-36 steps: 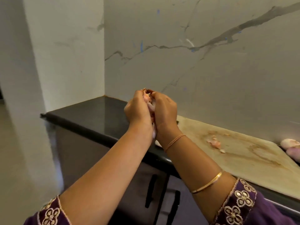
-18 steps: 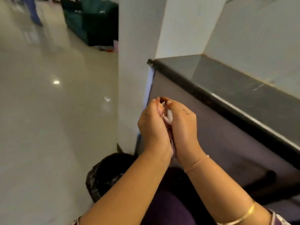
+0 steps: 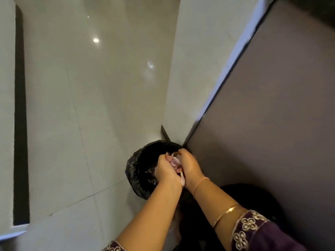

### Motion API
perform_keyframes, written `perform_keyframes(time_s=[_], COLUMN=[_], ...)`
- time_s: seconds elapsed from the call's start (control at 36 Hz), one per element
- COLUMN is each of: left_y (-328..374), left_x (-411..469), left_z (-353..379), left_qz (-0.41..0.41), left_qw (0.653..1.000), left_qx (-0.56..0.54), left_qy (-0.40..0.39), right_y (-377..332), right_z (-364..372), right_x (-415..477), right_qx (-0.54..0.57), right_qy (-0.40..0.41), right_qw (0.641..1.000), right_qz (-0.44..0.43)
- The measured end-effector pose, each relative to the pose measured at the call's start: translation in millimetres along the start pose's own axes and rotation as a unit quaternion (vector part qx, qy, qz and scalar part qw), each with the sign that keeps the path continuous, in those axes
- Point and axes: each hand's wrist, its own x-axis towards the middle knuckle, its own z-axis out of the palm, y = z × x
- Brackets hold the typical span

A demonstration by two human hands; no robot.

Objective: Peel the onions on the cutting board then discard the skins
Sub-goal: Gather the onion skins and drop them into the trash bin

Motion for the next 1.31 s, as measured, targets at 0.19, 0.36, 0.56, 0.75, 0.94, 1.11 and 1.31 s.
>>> perform_keyframes(time_s=[0.19,0.36,0.56,0.75,0.94,1.11,1.31], left_y=[6,5,-4,-7,-31,-49,-92], left_x=[75,112,135,54,-56,-180,-324], left_z=[-23,-27,-27,9,55,64,56], left_qz=[-0.035,-0.016,0.038,0.139,0.264,0.362,0.363], left_qw=[0.997,0.993,0.991,0.973,0.939,0.891,0.822], left_qx=[-0.048,-0.066,-0.005,0.149,0.213,0.165,0.061], left_qy=[0.057,0.097,0.127,0.106,-0.063,-0.218,-0.434], right_y=[17,15,2,-17,-61,-90,-96], right_z=[16,21,18,-1,-43,-91,-161], right_x=[38,51,46,19,-61,-178,-306], right_qx=[0.014,0.069,0.1,0.036,0.116,0.161,0.164], right_qy=[-0.037,-0.045,-0.048,-0.008,-0.024,-0.04,-0.008], right_qw=[0.994,0.991,0.988,0.999,0.984,0.929,0.846], right_qz=[0.102,0.106,0.109,0.02,-0.131,-0.332,-0.508])
